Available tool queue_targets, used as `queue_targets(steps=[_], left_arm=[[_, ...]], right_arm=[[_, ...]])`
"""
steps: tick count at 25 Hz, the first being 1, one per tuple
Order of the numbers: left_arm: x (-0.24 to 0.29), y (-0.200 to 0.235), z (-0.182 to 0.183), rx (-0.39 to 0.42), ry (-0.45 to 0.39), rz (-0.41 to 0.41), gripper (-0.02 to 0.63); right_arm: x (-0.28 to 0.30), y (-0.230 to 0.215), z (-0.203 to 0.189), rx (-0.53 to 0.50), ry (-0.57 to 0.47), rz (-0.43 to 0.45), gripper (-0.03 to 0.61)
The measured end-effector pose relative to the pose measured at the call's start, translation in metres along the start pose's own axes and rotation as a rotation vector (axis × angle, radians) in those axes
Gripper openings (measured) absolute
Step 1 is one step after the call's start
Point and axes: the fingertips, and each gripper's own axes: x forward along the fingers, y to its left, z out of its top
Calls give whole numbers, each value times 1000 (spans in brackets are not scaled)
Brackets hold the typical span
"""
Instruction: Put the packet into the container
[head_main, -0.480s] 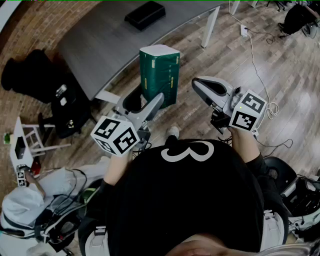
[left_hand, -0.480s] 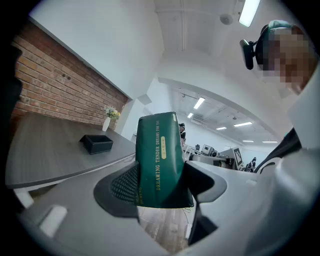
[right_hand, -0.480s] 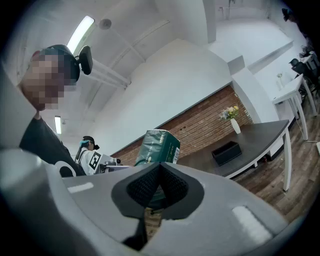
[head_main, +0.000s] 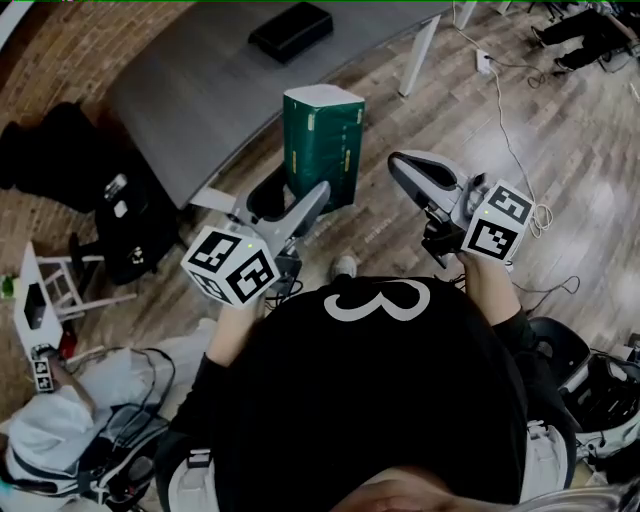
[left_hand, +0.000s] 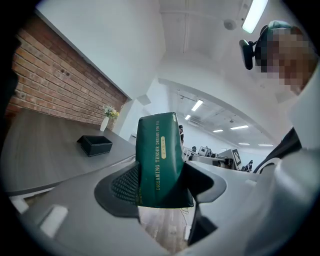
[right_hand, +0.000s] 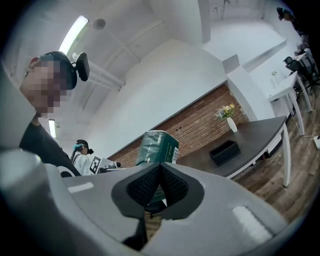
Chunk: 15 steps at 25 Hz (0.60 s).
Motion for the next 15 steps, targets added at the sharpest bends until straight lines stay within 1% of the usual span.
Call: queue_targets(steps=[3,10,15], left_arm=[[5,8,4,0,-2,-13,299],[11,46,27,4,-4,-38,296],[17,55,26,15,-10,-46,296]], right_arm=[[6,-8,3,11,-4,-11,0],[51,-26,11,-3,21,-41,0],[54,-32,8,-24,11,-47,0]])
